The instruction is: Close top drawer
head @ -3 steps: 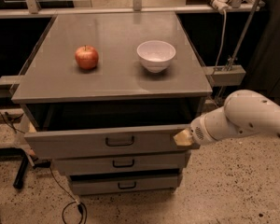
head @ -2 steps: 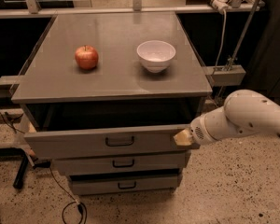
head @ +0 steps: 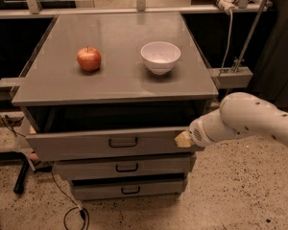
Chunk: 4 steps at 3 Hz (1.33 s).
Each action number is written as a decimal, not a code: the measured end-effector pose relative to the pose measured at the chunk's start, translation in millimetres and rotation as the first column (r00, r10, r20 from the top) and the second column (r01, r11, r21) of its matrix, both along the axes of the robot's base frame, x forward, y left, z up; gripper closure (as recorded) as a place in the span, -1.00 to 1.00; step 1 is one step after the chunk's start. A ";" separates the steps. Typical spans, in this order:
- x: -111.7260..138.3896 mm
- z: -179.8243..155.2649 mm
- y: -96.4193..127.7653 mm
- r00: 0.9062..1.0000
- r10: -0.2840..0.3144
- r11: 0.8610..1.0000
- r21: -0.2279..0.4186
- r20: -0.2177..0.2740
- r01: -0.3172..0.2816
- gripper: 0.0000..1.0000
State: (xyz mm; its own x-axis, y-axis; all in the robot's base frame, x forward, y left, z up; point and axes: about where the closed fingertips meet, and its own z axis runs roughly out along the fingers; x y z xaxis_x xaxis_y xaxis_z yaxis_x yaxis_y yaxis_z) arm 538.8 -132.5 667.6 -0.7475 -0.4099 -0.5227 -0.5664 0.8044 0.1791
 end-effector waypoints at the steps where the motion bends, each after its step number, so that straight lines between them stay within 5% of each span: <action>1: 7.6 -4.9 5.6 1.000 0.004 1.000 -0.020 0.008 -0.004 1.00; 3: 29.0 6.1 18.2 0.998 0.035 0.999 -0.041 0.055 -0.033 1.00; 4: 40.5 28.1 30.8 0.990 0.069 0.997 -0.053 0.123 -0.063 1.00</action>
Offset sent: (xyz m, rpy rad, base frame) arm 0.0261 0.0142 -0.0005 -0.0450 -0.0433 0.0275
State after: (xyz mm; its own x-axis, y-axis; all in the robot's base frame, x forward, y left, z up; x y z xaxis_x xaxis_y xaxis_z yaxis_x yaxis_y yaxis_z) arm 579.3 -101.8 695.7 -0.6484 -0.4835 -0.5881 -0.6337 0.7709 0.0649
